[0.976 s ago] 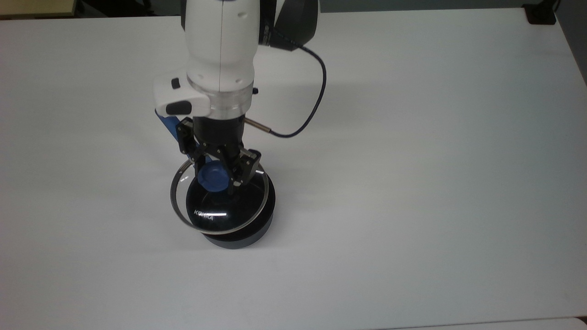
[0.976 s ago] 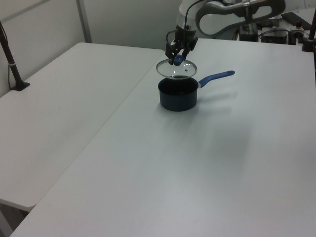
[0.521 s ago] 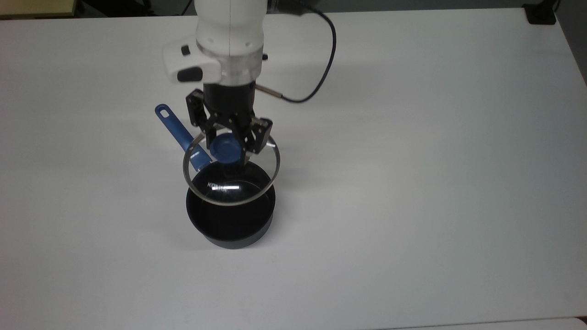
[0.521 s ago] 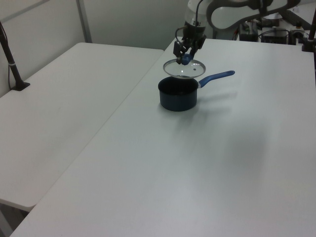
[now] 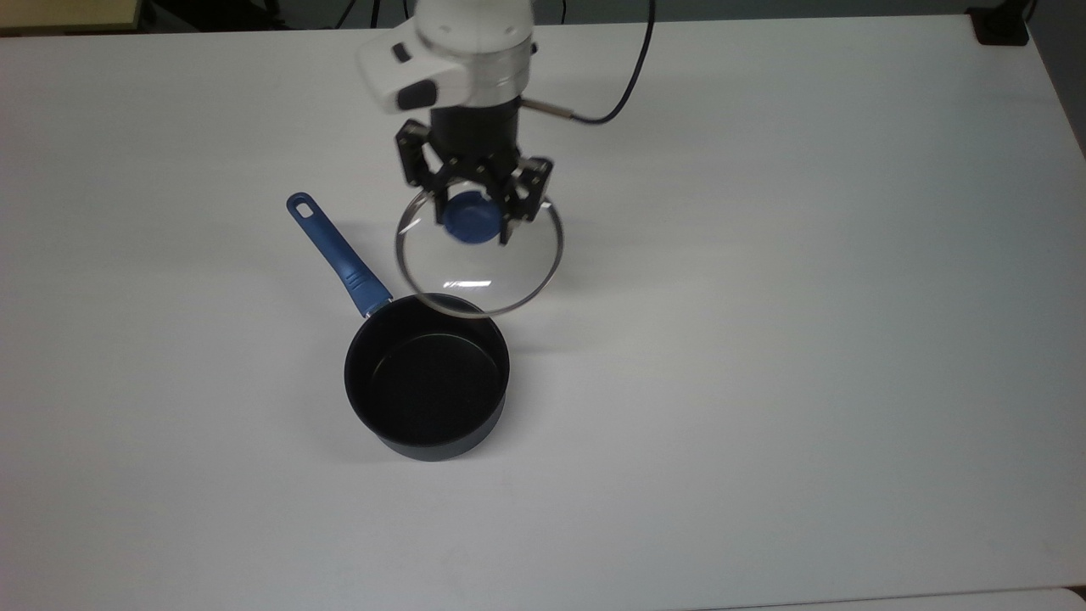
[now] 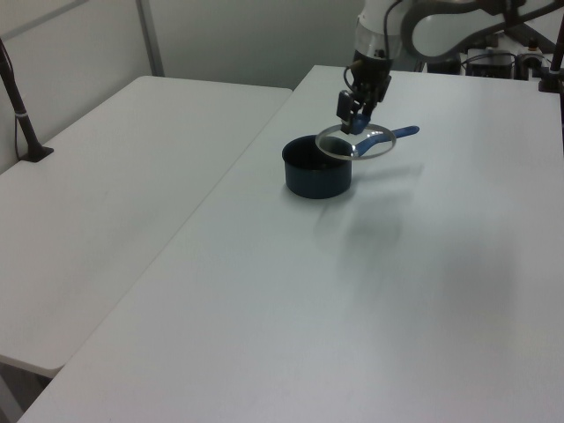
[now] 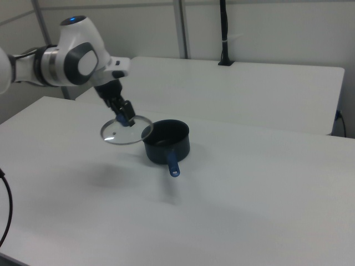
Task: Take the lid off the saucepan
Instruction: 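Carry the held lid away from the saucepan and lower it to the table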
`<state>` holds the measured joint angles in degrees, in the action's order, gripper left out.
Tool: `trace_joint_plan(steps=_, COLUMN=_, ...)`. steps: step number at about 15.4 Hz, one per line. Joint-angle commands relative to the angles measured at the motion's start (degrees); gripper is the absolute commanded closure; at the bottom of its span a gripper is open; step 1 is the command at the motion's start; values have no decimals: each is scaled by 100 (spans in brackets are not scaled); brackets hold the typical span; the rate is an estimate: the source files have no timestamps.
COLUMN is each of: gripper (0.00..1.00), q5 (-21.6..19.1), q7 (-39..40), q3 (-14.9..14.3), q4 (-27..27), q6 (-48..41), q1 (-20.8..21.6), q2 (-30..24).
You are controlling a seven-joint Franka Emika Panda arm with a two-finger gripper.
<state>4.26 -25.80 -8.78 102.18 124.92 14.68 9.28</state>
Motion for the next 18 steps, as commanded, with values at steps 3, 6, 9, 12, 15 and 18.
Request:
trace_joint_plan(steps=3, gripper=39, q5=93, q7=180, q3=297, q4=1277, q6=59, q1=131, q2=-927)
trace_joint_plan(steps=6, gripper=39, q5=101, q7=180, q3=526, q4=1558, q6=50, q1=140, q2=-946)
trace_joint_plan(steps=9, gripper=39, q5=101, q7=180, q3=667, q4=1647, q6=67, q1=149, q2=-840)
trace_joint_plan(steps=12, gripper=39, q5=101, q7=172, q3=728, q4=1804, q6=76, q1=193, q2=-761)
trace_joint_plan(steps=15, gripper=39, q5=101, q7=154, q3=921, q4=2042, q6=94, q1=263, q2=-709)
trace_joint_plan(steps=18, gripper=39, q5=93, q7=136, q3=931, q4=2043, q6=286, q1=263, q2=-603)
